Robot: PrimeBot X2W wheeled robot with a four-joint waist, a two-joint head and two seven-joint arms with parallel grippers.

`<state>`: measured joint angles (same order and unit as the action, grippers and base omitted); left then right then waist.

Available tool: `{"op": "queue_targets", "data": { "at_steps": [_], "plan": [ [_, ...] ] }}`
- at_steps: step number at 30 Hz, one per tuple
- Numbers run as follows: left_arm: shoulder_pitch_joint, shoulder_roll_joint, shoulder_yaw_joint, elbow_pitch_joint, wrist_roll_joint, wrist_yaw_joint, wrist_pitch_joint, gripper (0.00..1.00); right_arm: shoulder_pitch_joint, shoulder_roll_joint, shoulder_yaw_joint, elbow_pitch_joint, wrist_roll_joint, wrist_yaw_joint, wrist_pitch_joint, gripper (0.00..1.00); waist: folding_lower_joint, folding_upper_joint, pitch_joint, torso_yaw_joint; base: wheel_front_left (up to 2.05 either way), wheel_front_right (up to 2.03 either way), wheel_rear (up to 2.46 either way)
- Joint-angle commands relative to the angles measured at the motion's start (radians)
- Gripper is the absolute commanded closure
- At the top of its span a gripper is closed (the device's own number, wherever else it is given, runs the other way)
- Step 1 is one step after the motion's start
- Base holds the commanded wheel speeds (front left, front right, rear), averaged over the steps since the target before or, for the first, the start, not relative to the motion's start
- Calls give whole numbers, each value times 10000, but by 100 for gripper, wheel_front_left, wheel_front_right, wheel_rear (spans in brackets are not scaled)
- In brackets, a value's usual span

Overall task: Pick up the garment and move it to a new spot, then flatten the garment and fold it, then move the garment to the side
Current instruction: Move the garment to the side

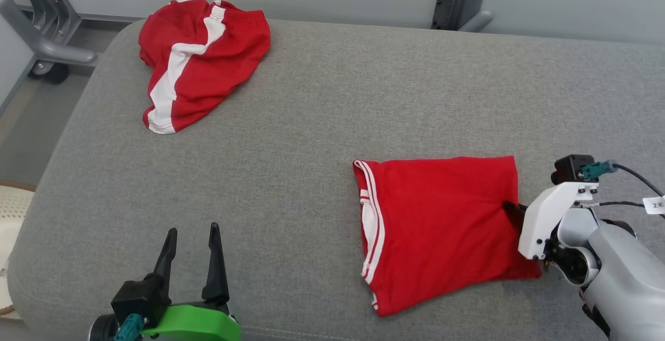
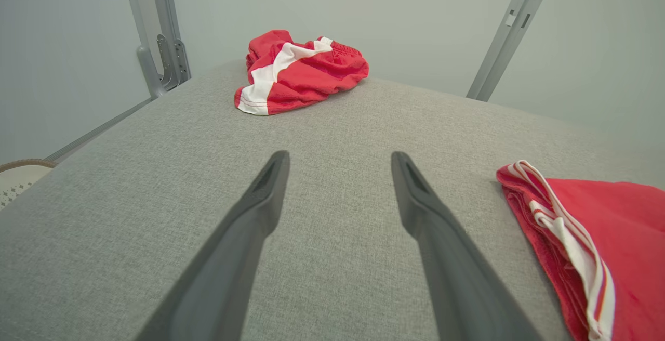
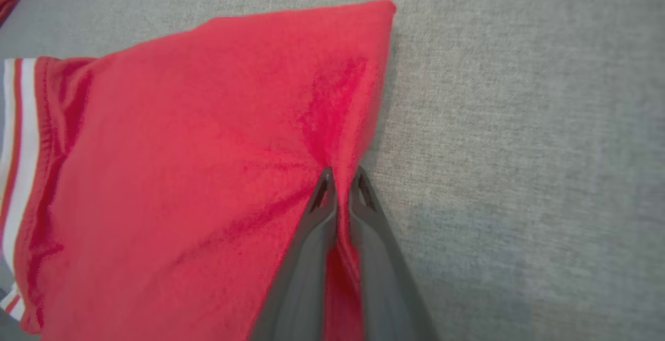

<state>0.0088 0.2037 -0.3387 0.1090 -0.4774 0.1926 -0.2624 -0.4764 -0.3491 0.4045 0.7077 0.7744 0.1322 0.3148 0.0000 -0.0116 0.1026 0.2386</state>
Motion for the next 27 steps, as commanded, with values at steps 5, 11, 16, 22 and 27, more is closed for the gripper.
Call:
{"op": "queue_targets", "data": {
  "at_steps": [5,11,16,22,27],
  "plan": [
    [-350,-73,-72,-125,240,-152,-26,0,-623,-456,133,329,18,-25,-475,100,0,116,171,-632,0,0,0],
    [-699,-138,-232,-105,398,-282,-26,0,-1082,-824,266,412,35,-25,-556,100,0,116,406,-1539,0,0,0],
    [-1138,-164,-432,7,556,-406,1,0,-1727,-1188,435,302,1,-24,-680,100,0,116,794,-3054,0,0,0],
    [-1509,33,-476,-18,717,-443,117,0,-2576,-1303,774,147,-113,-24,-714,100,0,116,1242,-4727,0,0,0],
    [-1792,194,-583,-64,845,-508,299,0,-3138,-1170,1154,146,-33,-24,-807,100,0,116,1506,-5719,0,0,0]
  ]
}}
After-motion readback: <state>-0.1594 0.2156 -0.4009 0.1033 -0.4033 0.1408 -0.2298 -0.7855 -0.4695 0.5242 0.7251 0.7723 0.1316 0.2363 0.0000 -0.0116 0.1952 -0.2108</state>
